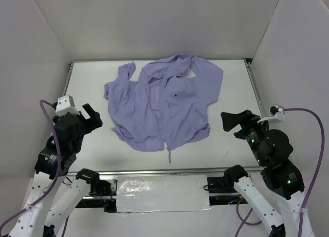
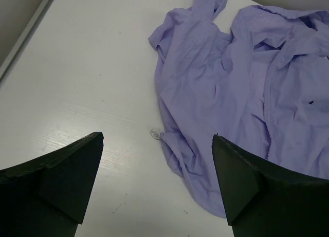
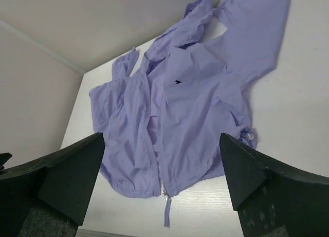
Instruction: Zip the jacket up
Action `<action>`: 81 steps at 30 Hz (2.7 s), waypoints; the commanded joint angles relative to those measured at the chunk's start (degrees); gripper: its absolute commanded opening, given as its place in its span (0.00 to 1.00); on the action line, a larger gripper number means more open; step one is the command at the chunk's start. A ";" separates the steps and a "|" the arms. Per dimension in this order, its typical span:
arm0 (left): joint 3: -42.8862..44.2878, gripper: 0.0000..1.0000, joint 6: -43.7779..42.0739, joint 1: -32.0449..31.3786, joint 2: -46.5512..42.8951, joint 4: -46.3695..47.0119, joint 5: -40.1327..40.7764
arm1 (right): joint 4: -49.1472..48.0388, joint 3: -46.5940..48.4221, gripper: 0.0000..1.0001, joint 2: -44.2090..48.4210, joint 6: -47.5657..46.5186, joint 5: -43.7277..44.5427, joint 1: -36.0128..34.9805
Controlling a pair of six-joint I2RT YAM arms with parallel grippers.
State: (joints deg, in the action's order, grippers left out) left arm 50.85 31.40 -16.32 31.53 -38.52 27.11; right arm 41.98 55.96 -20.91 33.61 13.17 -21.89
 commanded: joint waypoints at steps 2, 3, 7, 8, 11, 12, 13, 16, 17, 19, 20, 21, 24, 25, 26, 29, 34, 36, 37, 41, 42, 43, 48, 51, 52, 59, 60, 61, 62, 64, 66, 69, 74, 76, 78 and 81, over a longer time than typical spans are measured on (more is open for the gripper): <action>0.30 0.99 -1.25 0.32 -0.41 1.87 0.22 | 1.97 2.13 1.00 -3.17 0.76 1.51 -0.43; 0.30 1.00 -1.25 0.32 -0.68 1.79 0.31 | 1.97 2.04 1.00 -3.44 0.76 1.25 -0.35; 0.21 0.99 -1.25 0.32 -1.38 1.87 0.22 | -1.45 -0.41 1.00 -3.09 -0.82 -6.18 -0.43; 0.21 0.99 -1.25 0.32 -1.47 1.96 0.05 | -3.20 -0.94 1.00 -3.35 -1.17 -8.84 -0.43; 0.39 0.99 -0.99 0.32 -0.42 1.87 -1.18 | -7.07 -3.31 1.00 -7.38 -1.18 -22.80 -0.35; 0.65 0.99 -0.90 0.32 -0.15 1.70 -1.71 | -7.87 -4.45 1.00 -8.96 -0.83 -26.58 -0.35; 0.91 0.99 -0.64 0.32 0.72 1.44 -2.32 | -10.57 -5.50 1.00 -10.63 -0.30 -33.40 -0.43; 1.71 0.99 1.63 0.23 3.00 1.08 -7.94 | -15.59 -9.29 1.00 -16.52 1.72 -36.99 -3.40; 1.53 0.99 2.17 0.23 3.88 1.26 -13.43 | -15.96 -9.82 1.00 -18.71 2.16 -35.42 -4.64; 1.36 0.99 5.32 -0.99 7.64 1.00 -18.83 | -15.79 -9.82 1.00 -20.13 2.17 -31.47 -7.54; 1.10 0.99 6.73 -2.74 8.98 2.04 -20.16 | -15.26 -9.39 1.00 -21.01 2.17 -27.45 -7.90; 0.75 0.99 10.92 -9.63 10.03 2.66 -17.65 | -14.74 -9.12 1.00 -21.10 2.17 -25.41 -7.99; 1.35 0.99 20.41 -29.20 16.79 2.41 -2.40 | -11.40 -8.15 1.00 -19.45 2.69 -15.13 -7.91; 3.45 0.99 22.63 -33.30 22.90 1.70 0.28 | -9.56 -7.89 1.00 -18.74 2.69 -13.01 -7.91; 4.51 0.99 24.92 -40.04 26.27 0.83 2.40 | -8.59 -7.37 1.00 -17.25 2.52 -8.29 -7.99; 7.86 0.95 29.59 -45.72 38.75 2.21 3.56 | -5.33 -6.75 1.00 -14.96 1.73 -3.52 -7.91; 9.70 0.86 29.69 -46.79 51.43 6.62 1.98 | -1.64 -7.18 1.00 -9.51 0.67 -3.06 -7.73; 11.28 0.84 30.12 -46.79 55.63 6.01 2.50 | -0.50 -7.19 1.00 -8.72 0.32 -2.80 -7.64; 12.77 0.83 30.21 -46.79 56.88 4.96 3.11 | -0.23 -7.36 1.00 -8.19 -0.03 -2.71 -7.73; 14.10 0.82 31.18 -46.79 60.31 4.42 4.09 | 0.21 -7.45 1.00 -7.66 -0.73 -3.15 -7.73; 14.19 0.79 31.27 -46.70 61.19 4.51 4.26 | 0.12 -7.54 1.00 -7.57 -0.91 -3.32 -7.73; 14.19 0.78 31.53 -46.61 61.72 4.16 4.52 | 0.04 -7.71 1.00 -7.40 -1.00 -3.41 -7.82; 12.97 0.73 32.67 -45.03 63.04 4.24 4.27 | -0.32 -7.98 1.00 -6.96 -1.44 -4.03 -7.82; 12.17 0.67 32.94 -44.68 63.30 5.30 3.82 | -0.40 -8.06 1.00 -6.78 -1.61 -4.29 -7.73; 12.25 0.67 33.11 -44.59 63.65 5.30 3.91 | -0.49 -8.15 1.00 -6.78 -1.61 -4.55 -7.73; 11.12 0.64 33.47 -44.15 66.03 6.79 2.95 | -0.76 -8.59 1.00 -6.34 -1.88 -5.08 -7.82; 10.76 0.64 33.47 -43.98 66.12 7.14 2.86 | -0.84 -8.77 1.00 -6.34 -1.88 -5.08 -7.73; 10.59 0.64 33.55 -43.80 66.12 7.41 2.68 | -0.93 -8.77 1.00 -6.34 -1.88 -5.17 -7.82; 10.24 0.64 33.47 -43.63 66.29 7.67 2.51 | -1.11 -8.85 1.00 -6.34 -1.96 -5.26 -7.82; 9.97 0.62 33.64 -43.54 66.64 8.20 1.89 | -1.19 -8.77 1.00 -6.51 -1.96 -5.43 -7.82; 9.53 0.58 33.82 -43.45 66.82 8.55 1.63 | -1.19 -8.77 1.00 -6.69 -2.05 -5.70 -7.82; 8.57 0.58 34.26 -43.45 67.17 9.78 1.01 | -1.28 -8.94 1.00 -6.87 -2.05 -5.87 -7.82; 7.69 0.64 34.17 -43.10 68.58 11.45 -0.39 | -1.46 -9.12 1.00 -6.60 -2.23 -6.31 -7.73; 7.60 0.63 34.43 -43.19 69.19 11.28 -0.48 | -1.37 -9.12 1.00 -6.60 -2.32 -6.23 -7.82; 7.42 0.61 34.61 -43.10 69.37 11.28 -0.39 | -1.28 -9.21 1.00 -6.52 -2.40 -6.14 -7.82; 6.46 0.57 35.05 -43.10 69.11 11.80 -0.39 | -1.37 -9.21 1.00 -6.34 -2.40 -6.14 -7.82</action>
State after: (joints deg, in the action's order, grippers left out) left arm 58.81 64.90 -59.68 99.48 -27.97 27.66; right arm 41.63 46.81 -27.77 32.08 6.90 -29.63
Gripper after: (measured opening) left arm 0.577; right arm 0.999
